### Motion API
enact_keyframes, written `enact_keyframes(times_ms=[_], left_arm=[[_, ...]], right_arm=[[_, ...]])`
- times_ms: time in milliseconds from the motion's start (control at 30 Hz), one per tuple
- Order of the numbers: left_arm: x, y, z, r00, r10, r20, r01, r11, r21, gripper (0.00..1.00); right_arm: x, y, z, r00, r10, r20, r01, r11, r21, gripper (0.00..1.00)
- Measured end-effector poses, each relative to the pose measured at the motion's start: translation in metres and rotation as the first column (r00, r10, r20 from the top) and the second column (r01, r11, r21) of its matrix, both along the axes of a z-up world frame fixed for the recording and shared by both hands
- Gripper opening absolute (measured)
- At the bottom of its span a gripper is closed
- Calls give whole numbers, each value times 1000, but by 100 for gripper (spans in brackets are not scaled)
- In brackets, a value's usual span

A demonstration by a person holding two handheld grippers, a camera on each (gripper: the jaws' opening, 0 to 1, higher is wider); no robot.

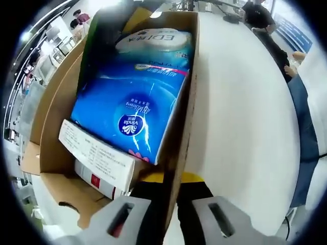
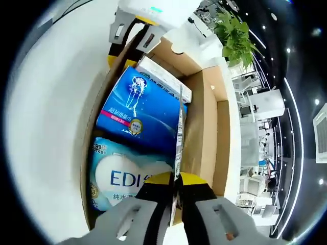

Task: Operate the shoe box by opening the lid, removing the specified soft item, and placing it in the target area until the item is outside and the box remains undamaged.

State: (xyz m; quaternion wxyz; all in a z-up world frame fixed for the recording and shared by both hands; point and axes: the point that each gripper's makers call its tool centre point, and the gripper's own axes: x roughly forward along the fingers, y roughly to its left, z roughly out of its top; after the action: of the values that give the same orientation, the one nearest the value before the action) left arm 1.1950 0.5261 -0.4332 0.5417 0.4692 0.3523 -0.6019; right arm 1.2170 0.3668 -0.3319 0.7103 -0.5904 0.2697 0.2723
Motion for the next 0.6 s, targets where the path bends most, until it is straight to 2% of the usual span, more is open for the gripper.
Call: enact_keyframes(times_ms=[133, 333, 467, 600], left_arm=[[0, 0, 0, 1000, 3, -3, -3, 1000, 1, 6], [0, 0, 1, 1000, 4, -3, -4, 1000, 1, 6], [0, 0, 1, 1000, 2, -2, -2, 1000, 1, 6], [-1, 0, 1, 1000, 6, -4, -6, 1000, 2, 6]], right_arm=[[-4, 7, 11, 999, 32, 20, -32, 999, 7, 2], [-9, 9, 27, 998, 35, 47, -37, 999, 34, 2], [-12, 4, 38, 996, 42, 74, -44, 999, 25, 2], [-18, -14, 52, 994, 17, 107, -20, 1000, 23, 2]])
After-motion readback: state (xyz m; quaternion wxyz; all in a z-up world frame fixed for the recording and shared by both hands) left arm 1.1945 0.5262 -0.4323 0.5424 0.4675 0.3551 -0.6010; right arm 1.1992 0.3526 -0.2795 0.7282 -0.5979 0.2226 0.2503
